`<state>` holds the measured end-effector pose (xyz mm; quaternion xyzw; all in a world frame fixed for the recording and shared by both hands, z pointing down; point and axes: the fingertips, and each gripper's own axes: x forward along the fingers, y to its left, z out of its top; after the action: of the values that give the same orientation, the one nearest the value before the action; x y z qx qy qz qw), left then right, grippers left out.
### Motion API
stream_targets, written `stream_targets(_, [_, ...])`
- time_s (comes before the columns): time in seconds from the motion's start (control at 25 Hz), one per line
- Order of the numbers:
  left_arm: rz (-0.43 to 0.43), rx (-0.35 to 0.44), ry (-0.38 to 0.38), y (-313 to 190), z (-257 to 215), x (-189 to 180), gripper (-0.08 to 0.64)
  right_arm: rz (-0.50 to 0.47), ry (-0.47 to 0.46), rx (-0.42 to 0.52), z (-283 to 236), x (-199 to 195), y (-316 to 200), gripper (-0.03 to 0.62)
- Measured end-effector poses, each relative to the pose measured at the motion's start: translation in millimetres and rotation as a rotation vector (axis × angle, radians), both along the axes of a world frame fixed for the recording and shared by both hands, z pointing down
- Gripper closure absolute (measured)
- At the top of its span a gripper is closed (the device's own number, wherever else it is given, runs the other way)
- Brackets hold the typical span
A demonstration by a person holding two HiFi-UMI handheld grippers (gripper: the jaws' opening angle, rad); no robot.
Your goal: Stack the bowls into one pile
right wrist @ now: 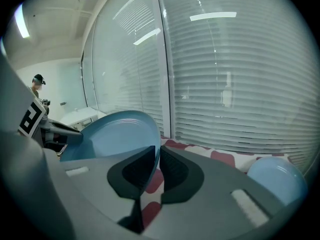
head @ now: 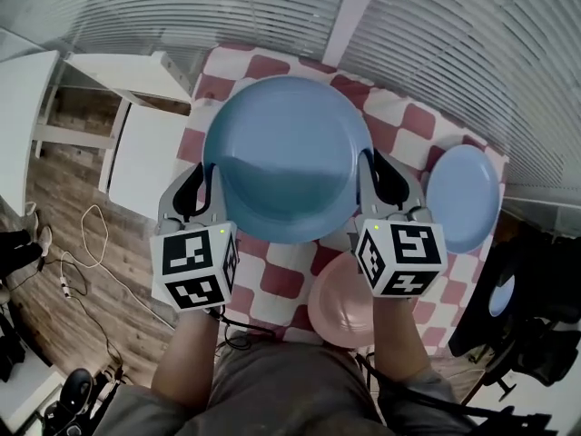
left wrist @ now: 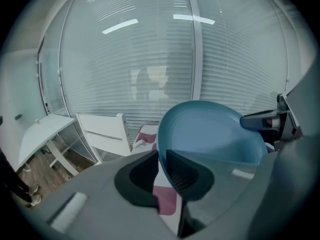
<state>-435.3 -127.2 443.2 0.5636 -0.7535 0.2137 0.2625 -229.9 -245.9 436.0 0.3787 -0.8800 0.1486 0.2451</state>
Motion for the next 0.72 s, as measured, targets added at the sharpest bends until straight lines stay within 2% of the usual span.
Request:
stream_targets(0.24, [0.019, 0.021, -0.013, 18, -20, 45, 0.508, 0.009, -0.01, 0.033, -23, 47, 21, 0.538])
stream_targets(0.72, [0.018, 0.037, 0.021, 92, -26, 170, 0.508, -0.006, 0.003, 0.079, -43, 169, 92, 0.541])
